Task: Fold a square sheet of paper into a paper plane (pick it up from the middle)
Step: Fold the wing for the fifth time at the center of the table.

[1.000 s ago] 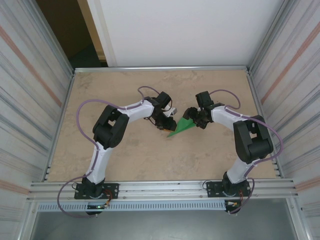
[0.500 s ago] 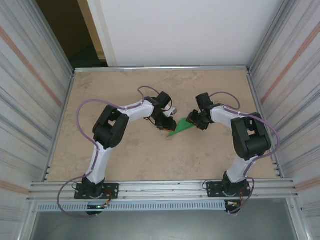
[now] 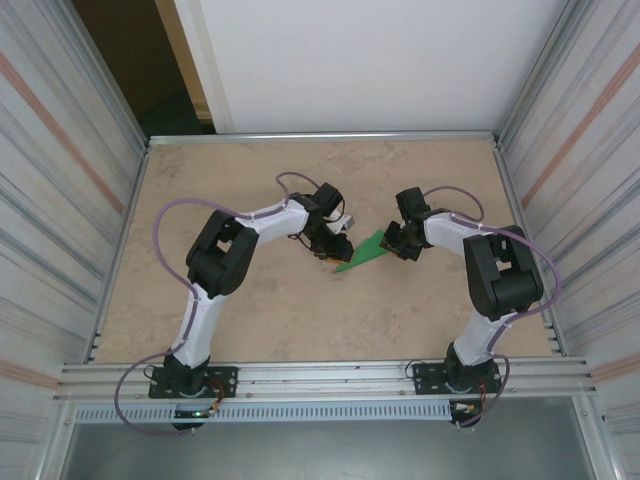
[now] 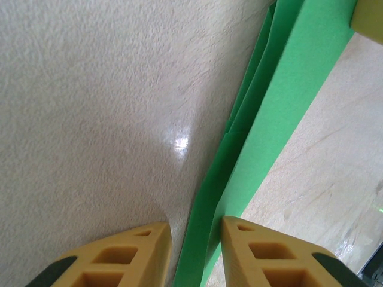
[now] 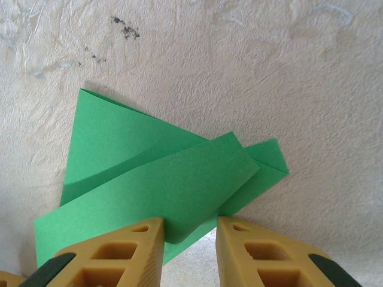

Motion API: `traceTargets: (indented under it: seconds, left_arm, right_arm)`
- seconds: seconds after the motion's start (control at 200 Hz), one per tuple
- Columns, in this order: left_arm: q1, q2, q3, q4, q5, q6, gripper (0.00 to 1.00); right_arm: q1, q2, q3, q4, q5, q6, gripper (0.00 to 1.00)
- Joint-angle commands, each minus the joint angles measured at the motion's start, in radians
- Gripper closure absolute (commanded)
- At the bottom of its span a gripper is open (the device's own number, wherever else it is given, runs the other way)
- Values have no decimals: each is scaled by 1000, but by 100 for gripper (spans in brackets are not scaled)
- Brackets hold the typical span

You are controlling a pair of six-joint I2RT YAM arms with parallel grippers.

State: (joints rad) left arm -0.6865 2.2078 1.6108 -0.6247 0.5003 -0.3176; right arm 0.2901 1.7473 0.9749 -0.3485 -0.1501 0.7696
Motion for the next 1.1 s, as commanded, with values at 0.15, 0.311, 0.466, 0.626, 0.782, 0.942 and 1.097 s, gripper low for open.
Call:
traceTargets:
  seconds: [0.15,0.311,0.466,0.626,0.782,0.942,1.097]
  left_arm:
    - [-13,70,-5,-28,-61,27,66]
    - [-15,13,2,21,-22,22,60]
    - [-16,-17,-8,80,-17,26,56]
    - [-16,23,38,78,6,45,55]
    - [-16,28,51,95,30,48,53]
    - [-16,6,38,127,38,70,49]
    - [-16,19,56,131,61,86,49]
  right_arm:
    - [9,76,-32,44,-23,-33,73]
    - [9,87,-28,38,-25,-34,74]
    - [8,92,-26,36,-28,-32,73]
    - [7,94,-24,36,-29,-35,72]
    - [6,91,-26,37,-31,-37,72]
    - [2,90,-27,37,-32,-40,72]
    - [3,91,-27,36,-31,-39,72]
